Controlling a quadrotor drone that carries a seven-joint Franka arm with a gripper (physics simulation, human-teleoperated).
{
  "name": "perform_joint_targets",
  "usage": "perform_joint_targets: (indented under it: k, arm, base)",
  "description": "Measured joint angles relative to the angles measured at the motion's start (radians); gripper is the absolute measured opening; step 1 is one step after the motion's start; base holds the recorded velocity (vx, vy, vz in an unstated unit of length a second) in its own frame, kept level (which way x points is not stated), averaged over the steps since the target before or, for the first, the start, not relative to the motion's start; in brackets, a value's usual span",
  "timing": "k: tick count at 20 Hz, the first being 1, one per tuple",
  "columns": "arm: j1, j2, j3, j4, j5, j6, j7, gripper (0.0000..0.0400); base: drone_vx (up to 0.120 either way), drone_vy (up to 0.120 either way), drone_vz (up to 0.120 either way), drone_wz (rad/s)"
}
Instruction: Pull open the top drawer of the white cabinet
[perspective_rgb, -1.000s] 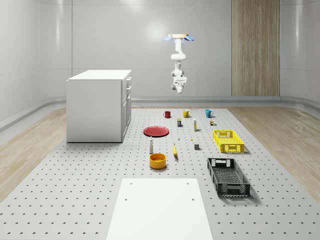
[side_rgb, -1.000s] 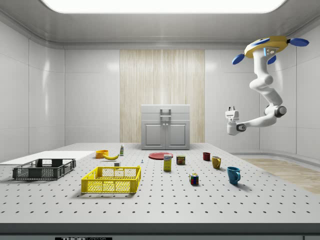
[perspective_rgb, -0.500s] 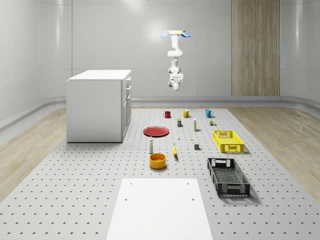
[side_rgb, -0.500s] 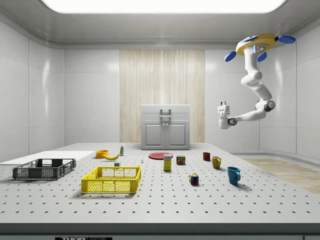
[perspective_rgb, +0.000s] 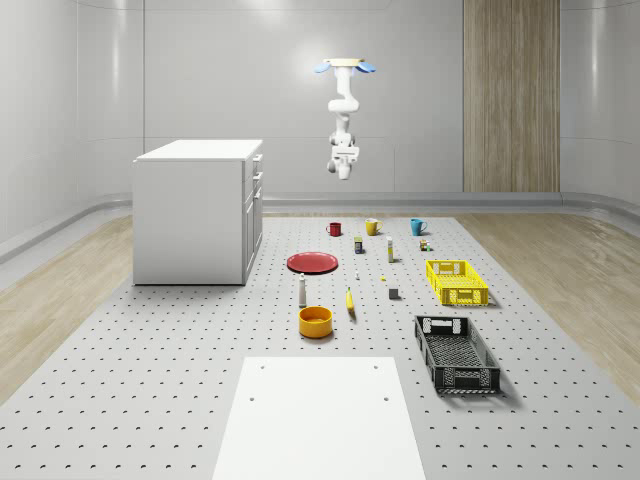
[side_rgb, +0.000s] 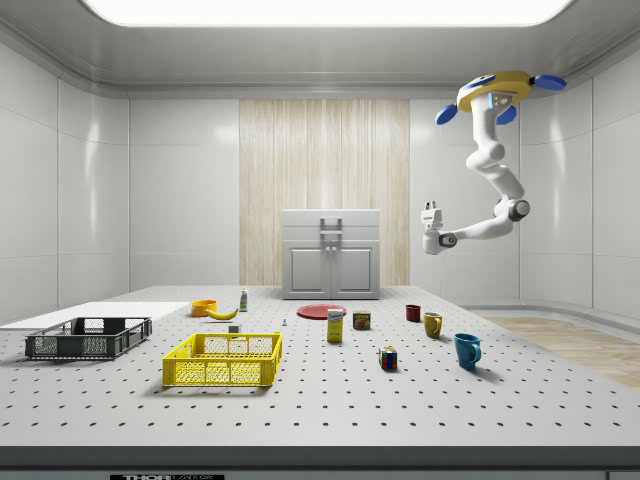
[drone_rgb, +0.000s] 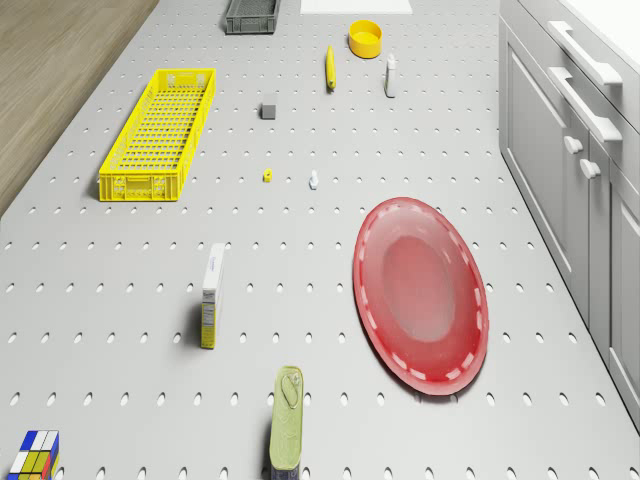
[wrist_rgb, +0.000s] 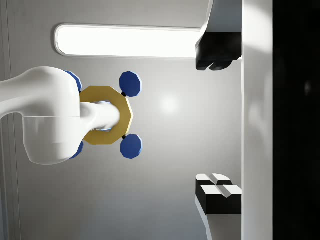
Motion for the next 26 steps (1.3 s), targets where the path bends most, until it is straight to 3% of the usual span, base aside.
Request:
perform_joint_targets:
  k: [6, 11, 14, 18, 22, 26]
  arm:
    - [-0.014, -0.004, 0.047, -0.007, -0.066, 0.005, 0.009, 0.0305]
    - [-0.035, -0.008, 0.099, -0.02, -0.129, 0.013, 0.023, 0.0305]
    - [0.011, 0.002, -0.132, -0.016, 0.229, -0.002, -0.038, 0.0311]
    - [0.089, 0.0, -0.403, -0.116, 0.637, -0.019, -0.103, 0.0313]
    - [0.16, -0.015, -0.563, -0.224, 0.873, -0.02, -0.143, 0.031]
    - [0.217, -0.035, -0.648, -0.291, 0.988, -0.011, -0.162, 0.0308]
  base:
    - [0.06, -0.12, 0.027, 0.0]
    - [0.0, 0.0, 0.0, 0.0]
    - [0.0, -0.027, 0.0, 0.0]
    - [0.12, -0.12, 0.0, 0.0]
    - [0.12, -0.12, 0.0, 0.0]
    - [0.12, -0.12, 0.0, 0.0]
